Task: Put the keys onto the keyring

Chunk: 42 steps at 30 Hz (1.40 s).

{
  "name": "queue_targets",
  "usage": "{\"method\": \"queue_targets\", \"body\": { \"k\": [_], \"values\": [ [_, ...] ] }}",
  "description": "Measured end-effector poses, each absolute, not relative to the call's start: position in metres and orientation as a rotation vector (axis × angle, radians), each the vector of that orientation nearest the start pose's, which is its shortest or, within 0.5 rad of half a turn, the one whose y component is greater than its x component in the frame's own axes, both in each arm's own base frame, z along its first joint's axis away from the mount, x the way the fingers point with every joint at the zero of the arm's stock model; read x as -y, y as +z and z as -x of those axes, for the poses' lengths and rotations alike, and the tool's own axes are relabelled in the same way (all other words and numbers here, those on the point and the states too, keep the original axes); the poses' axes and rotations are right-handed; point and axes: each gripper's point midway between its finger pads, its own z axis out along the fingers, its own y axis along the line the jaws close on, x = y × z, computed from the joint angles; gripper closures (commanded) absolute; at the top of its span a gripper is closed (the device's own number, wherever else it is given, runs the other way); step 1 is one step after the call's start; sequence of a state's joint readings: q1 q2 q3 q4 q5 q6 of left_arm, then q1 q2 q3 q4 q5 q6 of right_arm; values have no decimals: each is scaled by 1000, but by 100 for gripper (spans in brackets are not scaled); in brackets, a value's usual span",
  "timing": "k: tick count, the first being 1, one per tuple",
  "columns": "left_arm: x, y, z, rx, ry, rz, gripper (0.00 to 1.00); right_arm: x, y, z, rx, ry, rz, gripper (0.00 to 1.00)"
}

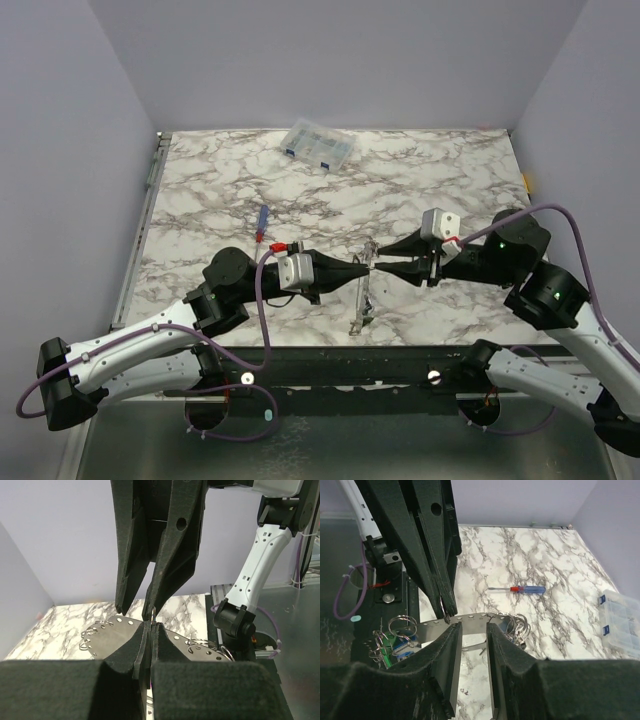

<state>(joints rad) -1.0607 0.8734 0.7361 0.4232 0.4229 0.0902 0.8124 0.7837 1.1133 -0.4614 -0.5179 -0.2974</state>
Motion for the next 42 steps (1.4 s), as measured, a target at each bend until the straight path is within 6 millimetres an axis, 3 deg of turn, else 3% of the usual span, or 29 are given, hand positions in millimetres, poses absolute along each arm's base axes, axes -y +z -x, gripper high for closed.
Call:
{"method": "queue_targets", "body": {
  "k": [12,32,42],
  "values": [
    [330,368,-105,-914,-1091,-1055,100,-259,366,-126,-1239,881,1280,68],
    [329,373,-106,-899,-1086,-1036,100,-253,350,-122,-1312,885,1309,69],
    [331,371,-108,-905,-1086,-1039,100,-253,360,-118,-1283,897,1315,70]
  ]
}}
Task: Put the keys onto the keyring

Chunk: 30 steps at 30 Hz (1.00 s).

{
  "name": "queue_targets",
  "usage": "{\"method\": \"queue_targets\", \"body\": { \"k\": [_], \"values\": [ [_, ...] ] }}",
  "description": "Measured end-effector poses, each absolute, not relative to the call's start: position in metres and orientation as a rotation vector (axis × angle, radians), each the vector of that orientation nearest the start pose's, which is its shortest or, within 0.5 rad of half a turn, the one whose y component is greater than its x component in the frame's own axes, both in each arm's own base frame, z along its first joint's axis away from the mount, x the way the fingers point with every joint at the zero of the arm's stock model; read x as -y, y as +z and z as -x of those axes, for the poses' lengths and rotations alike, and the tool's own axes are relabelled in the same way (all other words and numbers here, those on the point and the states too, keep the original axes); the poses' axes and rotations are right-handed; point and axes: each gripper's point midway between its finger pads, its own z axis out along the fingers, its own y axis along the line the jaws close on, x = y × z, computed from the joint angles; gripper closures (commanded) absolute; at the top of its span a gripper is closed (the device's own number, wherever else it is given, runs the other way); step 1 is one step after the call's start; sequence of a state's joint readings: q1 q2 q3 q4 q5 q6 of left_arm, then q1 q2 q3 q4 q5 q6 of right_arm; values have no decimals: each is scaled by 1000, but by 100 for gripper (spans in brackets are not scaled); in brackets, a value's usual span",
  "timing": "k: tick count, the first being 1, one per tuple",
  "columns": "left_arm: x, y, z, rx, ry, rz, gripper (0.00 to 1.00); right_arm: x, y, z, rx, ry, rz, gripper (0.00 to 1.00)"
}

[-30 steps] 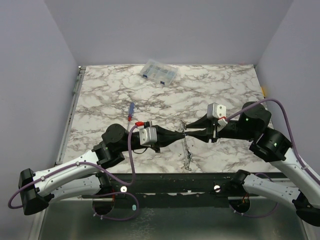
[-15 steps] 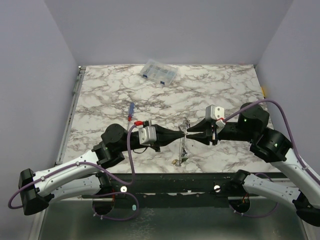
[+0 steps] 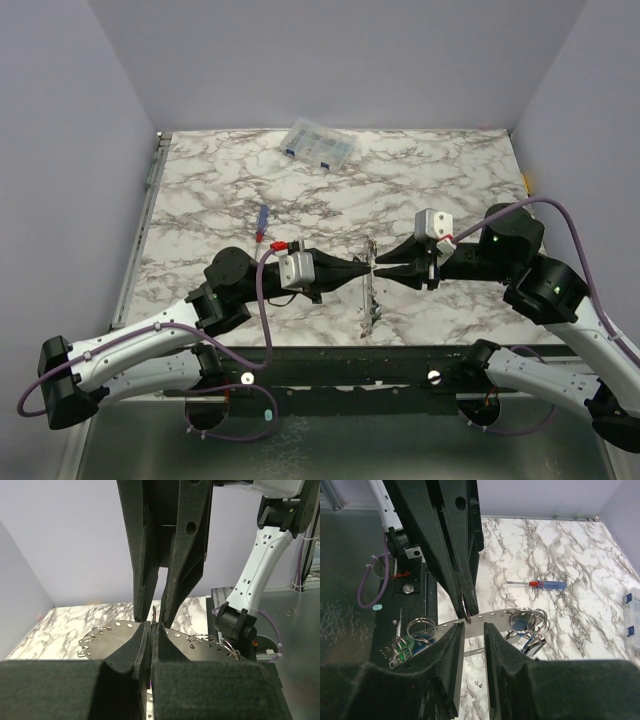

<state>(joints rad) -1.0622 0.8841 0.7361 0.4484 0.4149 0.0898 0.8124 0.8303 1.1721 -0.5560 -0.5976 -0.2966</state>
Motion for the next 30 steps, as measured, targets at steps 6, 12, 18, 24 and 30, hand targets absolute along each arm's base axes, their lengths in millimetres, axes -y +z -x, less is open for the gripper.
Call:
{"method": "queue_targets", "body": {
  "k": [6,12,18,24,30],
  "values": [
    [333,371,-109,-904,-1089,-1036,100,-254,362,-115,-1270,913,1325,71],
    [335,373,-110,-898,-1095,-1027,100,-255,362,-115,-1267,916,1325,73],
    [336,373,-110,-894,-1098,-1023,100,-255,364,-115,-1261,915,1323,73],
    [337,373,-111,-892,-1098,-1022,100,-255,363,-115,-1262,914,1323,75],
    [337,373,-111,-893,-1097,-1022,100,-255,363,-115,-1265,913,1325,79]
  ]
}}
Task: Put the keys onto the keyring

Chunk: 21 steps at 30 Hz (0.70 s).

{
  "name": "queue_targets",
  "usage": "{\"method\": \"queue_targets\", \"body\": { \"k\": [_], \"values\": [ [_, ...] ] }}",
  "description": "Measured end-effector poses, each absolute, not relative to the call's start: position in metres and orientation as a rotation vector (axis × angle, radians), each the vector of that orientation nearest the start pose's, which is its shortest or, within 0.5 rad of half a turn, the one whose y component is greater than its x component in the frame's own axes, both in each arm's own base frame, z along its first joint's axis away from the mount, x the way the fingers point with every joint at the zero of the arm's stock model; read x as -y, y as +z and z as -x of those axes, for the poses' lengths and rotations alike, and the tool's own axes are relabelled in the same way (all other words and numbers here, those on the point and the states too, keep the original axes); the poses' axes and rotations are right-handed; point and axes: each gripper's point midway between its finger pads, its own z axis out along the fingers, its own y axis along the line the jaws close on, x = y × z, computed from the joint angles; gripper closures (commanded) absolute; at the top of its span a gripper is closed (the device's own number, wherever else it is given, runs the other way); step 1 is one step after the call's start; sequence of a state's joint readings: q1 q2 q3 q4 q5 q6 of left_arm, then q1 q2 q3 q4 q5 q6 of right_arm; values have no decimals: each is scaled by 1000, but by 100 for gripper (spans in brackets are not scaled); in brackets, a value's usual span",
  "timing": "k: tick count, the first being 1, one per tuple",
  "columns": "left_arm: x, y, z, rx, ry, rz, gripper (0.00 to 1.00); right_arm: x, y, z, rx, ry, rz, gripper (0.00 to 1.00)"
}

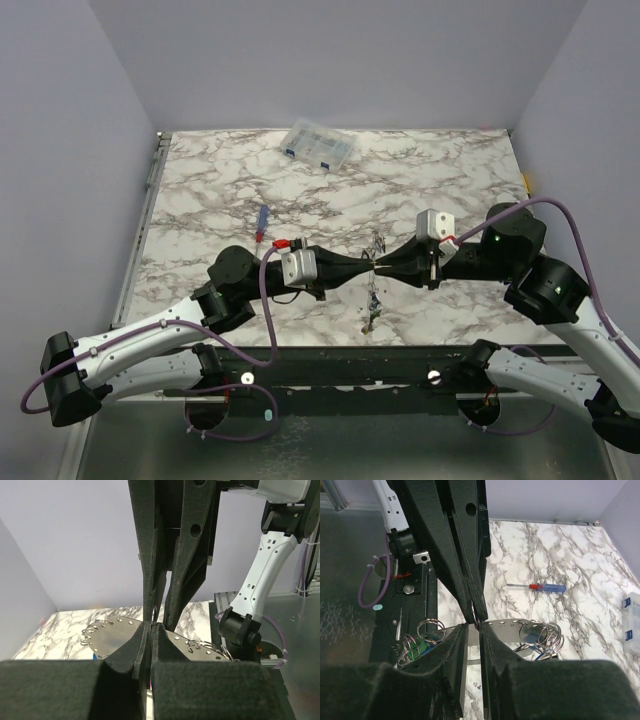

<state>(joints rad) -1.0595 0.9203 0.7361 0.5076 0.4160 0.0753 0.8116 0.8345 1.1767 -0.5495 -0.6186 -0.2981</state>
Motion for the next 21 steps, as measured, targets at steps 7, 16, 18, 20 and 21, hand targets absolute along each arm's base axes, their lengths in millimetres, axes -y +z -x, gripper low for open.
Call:
{"method": "queue_targets", "body": {
  "k": [7,16,18,20,21],
  "values": [
    [339,365,-111,-919,-1095,-1042,100,-255,356,-117,-1298,912,1333,82],
    [339,357,-113,-945,-1092,-1063,100,-256,348,-123,-1322,894,1343,99],
    [339,356,-113,-949,-1090,-1068,100,-256,347,-123,-1321,891,1347,99],
    [340,353,-113,-957,-1086,-1075,100,-255,343,-123,-1325,886,1350,99],
    [340,351,-113,-965,-1085,-1080,98,-255,340,-123,-1328,883,1351,99]
  ]
}}
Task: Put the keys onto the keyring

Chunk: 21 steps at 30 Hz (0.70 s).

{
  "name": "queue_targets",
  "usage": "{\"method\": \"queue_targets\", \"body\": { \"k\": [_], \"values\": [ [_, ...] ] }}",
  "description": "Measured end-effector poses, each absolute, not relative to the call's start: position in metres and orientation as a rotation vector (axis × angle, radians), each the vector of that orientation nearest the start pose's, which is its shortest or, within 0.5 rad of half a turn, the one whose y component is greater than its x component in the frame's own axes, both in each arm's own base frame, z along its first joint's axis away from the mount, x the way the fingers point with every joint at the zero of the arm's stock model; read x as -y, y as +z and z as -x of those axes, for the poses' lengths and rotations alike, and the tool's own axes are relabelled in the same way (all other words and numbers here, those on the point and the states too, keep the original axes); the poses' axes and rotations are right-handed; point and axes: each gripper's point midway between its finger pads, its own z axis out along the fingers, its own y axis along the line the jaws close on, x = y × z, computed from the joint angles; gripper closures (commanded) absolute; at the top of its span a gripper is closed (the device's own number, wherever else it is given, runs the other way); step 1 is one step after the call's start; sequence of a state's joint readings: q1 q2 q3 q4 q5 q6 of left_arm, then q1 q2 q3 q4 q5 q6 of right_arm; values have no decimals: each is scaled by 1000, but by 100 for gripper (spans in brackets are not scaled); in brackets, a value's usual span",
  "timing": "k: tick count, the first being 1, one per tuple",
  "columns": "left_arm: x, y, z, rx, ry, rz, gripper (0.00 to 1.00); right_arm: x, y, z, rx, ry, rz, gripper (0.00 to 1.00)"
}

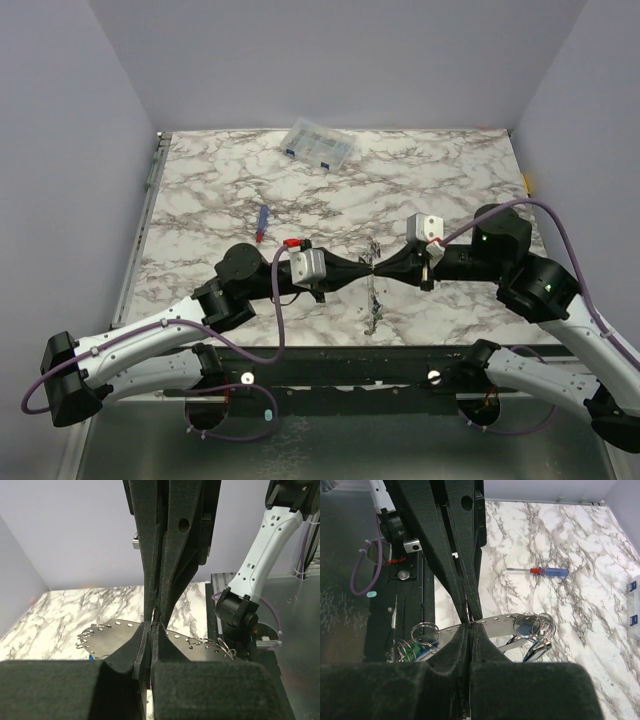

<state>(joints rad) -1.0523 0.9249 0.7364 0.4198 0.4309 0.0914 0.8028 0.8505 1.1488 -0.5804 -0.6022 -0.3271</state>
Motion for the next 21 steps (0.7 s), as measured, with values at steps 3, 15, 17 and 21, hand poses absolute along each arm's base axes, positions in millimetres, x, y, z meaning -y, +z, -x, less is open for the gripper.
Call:
{"method": "queue_targets", "body": {
  "k": [3,15,17,21],
  "values": [
    [340,345,-114,-989,-1082,-1091,71,-254,333,-124,-1327,872,1352,99],
    [328,354,-116,-1001,-1049,-1041,1,-244,282,-144,-1322,711,1326,99],
    [323,356,-117,-1006,-1038,-1025,1,-239,280,-148,-1293,656,1309,100],
    [309,361,-122,-1046,-1004,-966,1,-229,277,-158,-1218,542,1275,99]
  ]
}}
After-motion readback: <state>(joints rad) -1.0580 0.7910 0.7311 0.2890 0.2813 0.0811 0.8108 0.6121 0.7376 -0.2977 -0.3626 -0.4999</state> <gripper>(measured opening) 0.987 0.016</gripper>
